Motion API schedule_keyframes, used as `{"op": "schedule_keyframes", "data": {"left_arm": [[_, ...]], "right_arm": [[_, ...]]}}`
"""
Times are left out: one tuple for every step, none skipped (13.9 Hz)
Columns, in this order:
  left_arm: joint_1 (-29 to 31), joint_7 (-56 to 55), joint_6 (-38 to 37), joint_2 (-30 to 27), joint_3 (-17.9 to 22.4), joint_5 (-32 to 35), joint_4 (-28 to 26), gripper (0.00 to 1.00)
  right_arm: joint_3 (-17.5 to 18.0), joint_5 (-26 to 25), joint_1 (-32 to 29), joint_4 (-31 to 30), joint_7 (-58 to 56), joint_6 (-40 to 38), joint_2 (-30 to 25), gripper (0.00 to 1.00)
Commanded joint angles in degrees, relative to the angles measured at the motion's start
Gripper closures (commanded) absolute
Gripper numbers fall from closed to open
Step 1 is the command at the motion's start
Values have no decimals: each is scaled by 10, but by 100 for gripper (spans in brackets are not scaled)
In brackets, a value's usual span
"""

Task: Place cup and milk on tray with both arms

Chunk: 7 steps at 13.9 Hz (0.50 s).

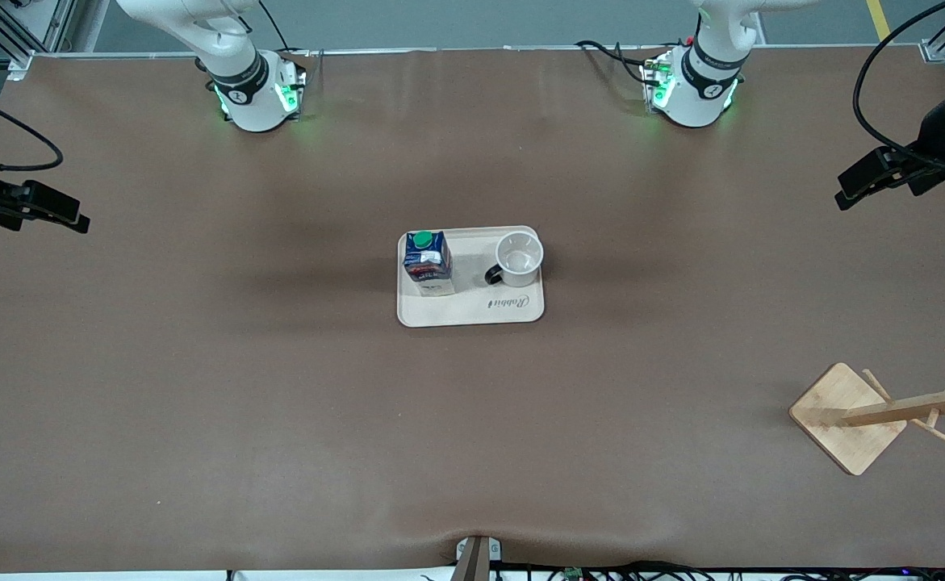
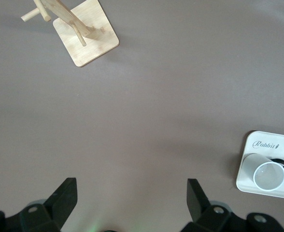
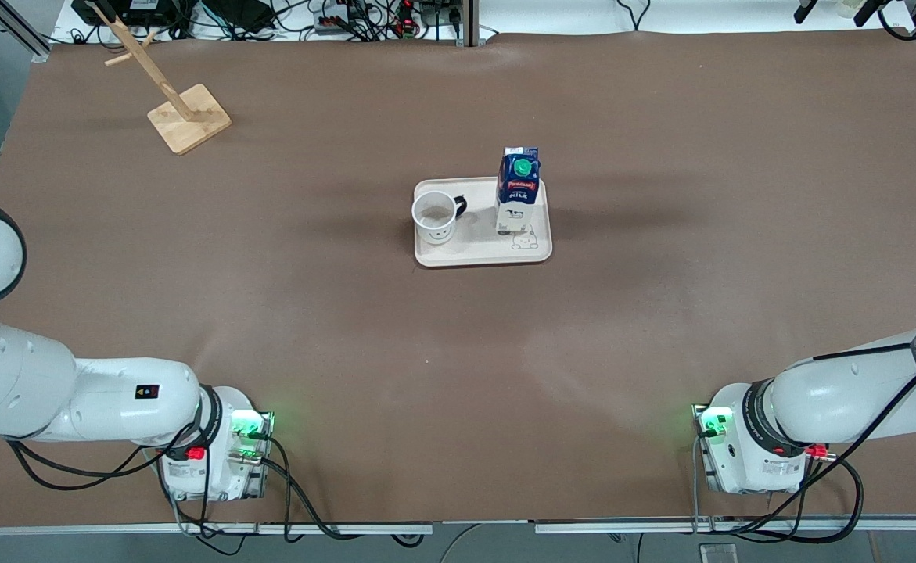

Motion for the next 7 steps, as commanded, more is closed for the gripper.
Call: {"op": "schedule_keyframes", "data": {"left_arm": [[0,6,-1,0,-2,-2,2,0],[1,6,-1,0,-2,-2,2,0],[2,6,-1,0,-2,-2,2,0],[2,6,-1,1,-2,-2,2,0],[3,6,0,1,-2,-2,2,0],[4,7,3,1,-2,-1,3,0],[5,6,5,1,-2,-1,3,0]], "right_arm": [[6,-12,-39,-29,-39,-2,-32,0],[6,-11,-46,-51,-64,6,-51,0],[6,-11,-46,-67,-65,13,-63,0],[7,-12,-44,-69,-66,6,-68,0],[7,-16,-42,-69,-67,5,-69,0],[8,-21,-41,-69,-70,6,-69,0],[9,-21,-40,-69,-73,5,-70,0]]}}
